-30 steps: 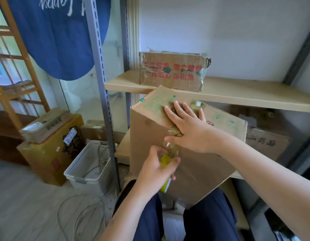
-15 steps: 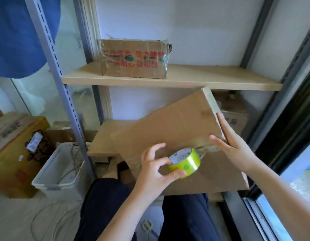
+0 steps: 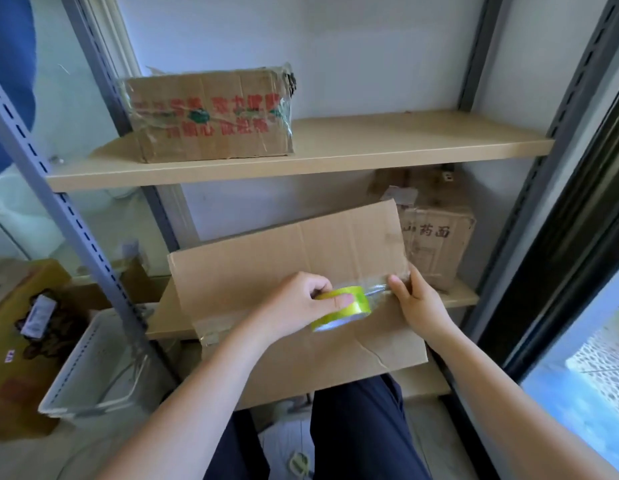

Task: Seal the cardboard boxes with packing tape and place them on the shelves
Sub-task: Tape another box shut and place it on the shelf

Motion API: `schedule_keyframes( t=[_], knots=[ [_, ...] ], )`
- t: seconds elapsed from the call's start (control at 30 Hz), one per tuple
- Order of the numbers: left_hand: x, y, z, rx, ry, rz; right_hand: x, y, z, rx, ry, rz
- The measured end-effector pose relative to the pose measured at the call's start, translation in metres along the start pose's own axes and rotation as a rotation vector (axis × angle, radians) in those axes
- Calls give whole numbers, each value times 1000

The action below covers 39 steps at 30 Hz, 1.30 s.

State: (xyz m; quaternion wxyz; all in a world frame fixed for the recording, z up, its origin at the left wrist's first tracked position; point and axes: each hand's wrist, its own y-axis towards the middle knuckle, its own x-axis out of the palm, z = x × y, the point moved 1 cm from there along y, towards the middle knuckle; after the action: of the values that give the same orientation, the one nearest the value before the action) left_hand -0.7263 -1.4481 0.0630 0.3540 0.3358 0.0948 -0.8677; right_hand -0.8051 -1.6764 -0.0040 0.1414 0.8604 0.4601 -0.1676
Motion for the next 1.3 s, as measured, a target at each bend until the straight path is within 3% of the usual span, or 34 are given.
schedule_keyframes(
  t=[0.13, 0.23, 0.3, 0.43, 0.6, 0.67, 0.73, 0.87, 0.97, 1.07, 1.2, 1.3],
  knots=[
    [-25, -10, -15, -100, 347, 158, 8, 5, 0, -22, -117, 57],
    [-16, -21, -8, -142, 602, 267, 30, -8, -24, -281, -558, 410],
    [-8, -26, -3, -145, 663, 317, 46, -11, -41, -470, -652, 547],
    [5, -35, -8, -127, 765, 356, 68, 12, -44, -616, -805, 415],
    [-5, -44, -30, 108, 690, 266, 79, 28, -34, -613, -926, 436],
    [-24, -53, -48, 237, 811, 351, 80, 28, -34, -612, -930, 448],
    [-38, -65, -61, 218, 878, 454, 82, 28, -36, -598, -933, 440],
    [-37, -86, -76, 203, 899, 513, 85, 25, -38, -574, -928, 432],
    [-36, -93, -83, 201, 870, 562, 97, 17, -49, -557, -810, 518],
    [-30, -89, -86, 177, 861, 661, 129, 7, -63, -757, -745, 424],
    [-24, -79, -83, 120, 907, 652, 148, 14, -58, -799, -885, 360],
    [-35, -85, -84, 161, 883, 507, 152, 19, -53, -768, -894, 367]
  ],
)
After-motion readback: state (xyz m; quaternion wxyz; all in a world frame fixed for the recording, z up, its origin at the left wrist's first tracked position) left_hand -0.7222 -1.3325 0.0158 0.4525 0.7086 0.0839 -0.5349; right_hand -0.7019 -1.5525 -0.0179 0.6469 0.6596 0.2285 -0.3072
